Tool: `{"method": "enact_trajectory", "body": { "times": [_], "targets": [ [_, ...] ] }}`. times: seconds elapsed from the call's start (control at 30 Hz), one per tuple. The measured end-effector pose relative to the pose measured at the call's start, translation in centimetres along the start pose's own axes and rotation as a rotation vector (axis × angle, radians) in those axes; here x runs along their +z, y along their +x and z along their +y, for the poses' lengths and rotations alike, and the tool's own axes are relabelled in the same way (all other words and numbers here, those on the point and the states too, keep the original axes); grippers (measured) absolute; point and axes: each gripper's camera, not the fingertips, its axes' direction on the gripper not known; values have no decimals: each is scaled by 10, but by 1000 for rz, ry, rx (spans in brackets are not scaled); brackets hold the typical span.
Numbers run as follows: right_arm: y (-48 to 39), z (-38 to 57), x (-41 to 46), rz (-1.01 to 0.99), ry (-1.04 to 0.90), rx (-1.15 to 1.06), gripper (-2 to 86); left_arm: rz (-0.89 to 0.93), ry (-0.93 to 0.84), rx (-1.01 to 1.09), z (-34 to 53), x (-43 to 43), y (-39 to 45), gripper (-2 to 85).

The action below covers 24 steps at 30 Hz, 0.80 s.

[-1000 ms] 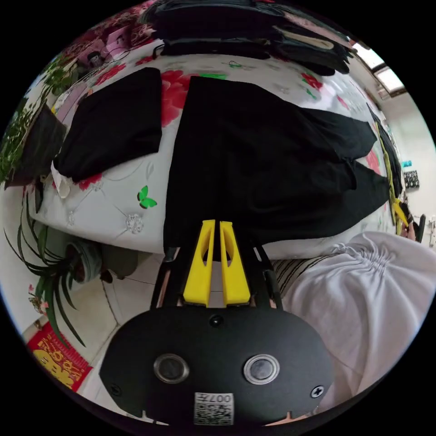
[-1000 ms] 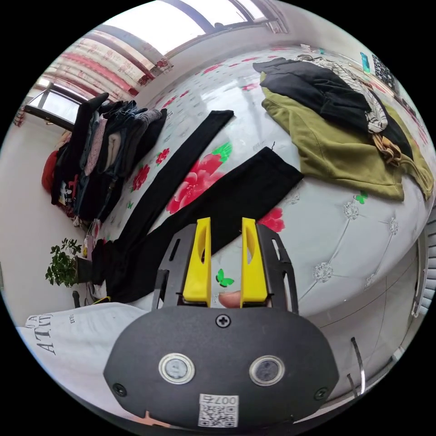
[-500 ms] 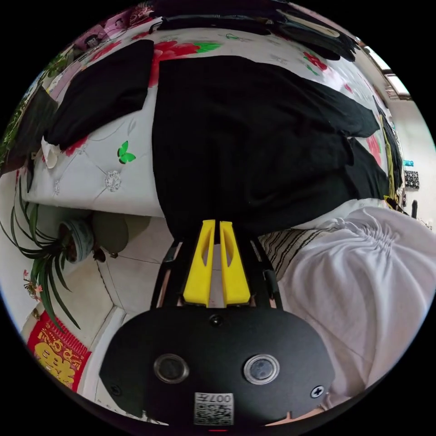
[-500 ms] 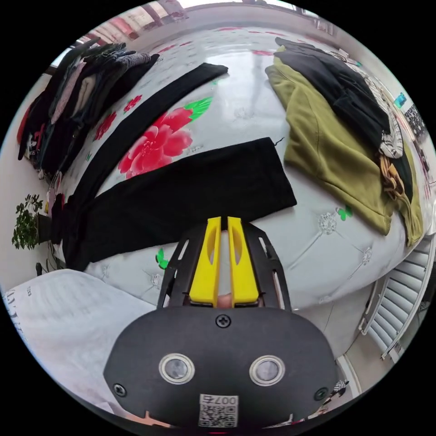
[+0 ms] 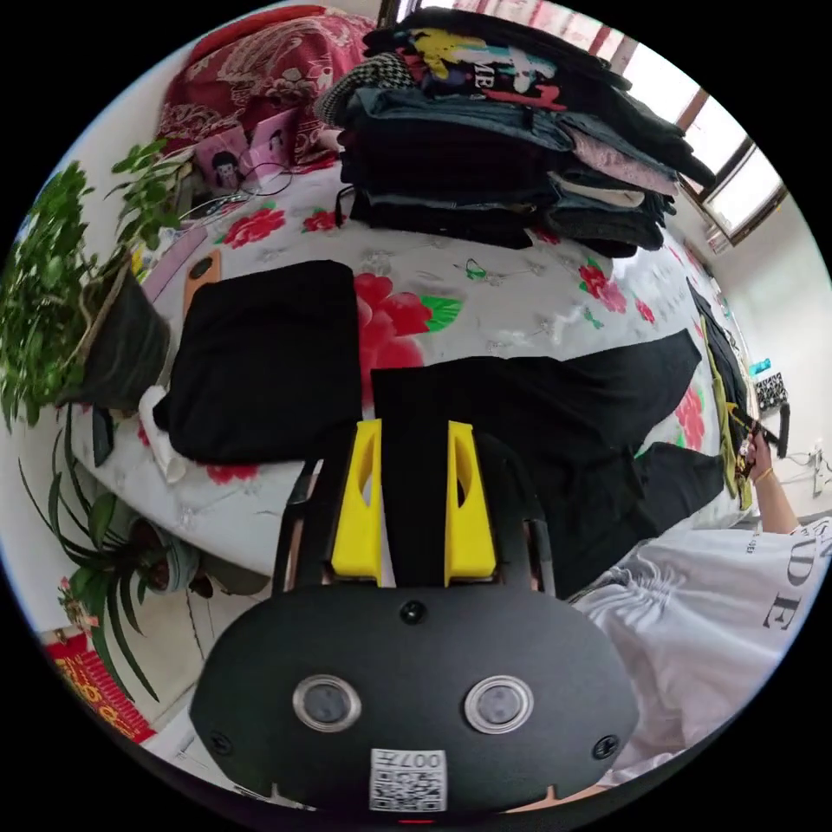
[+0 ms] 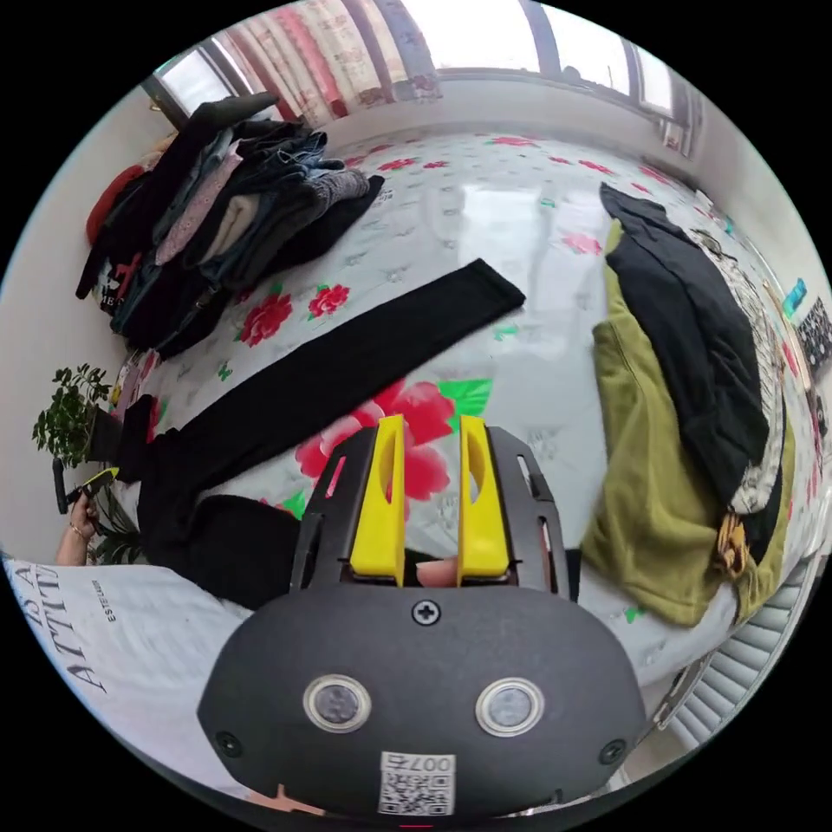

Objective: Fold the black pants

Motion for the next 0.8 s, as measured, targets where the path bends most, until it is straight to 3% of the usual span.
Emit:
{"method": "enact_trajectory", "body": {
  "times": [0.23,0.37,0.53,0.7,0.8],
  "targets": [
    [-37,-114,62,34,-119,-88,96,-173,-213,149,-50,72,42,117],
    [-38,-147,110,60,-257,-61,94,-180,-206,141,-55,68,42,100],
    [-50,-160,110,164,-221,-135,33,-164,-168,5,-72,54,21,37],
    [-19,-167,56,99,58,114,12,-111,-22,-138,-101,34,5,43],
    [-13,-149,42,9,47,120,22,-167,-59,-190,-111,43,3,52]
  ]
}}
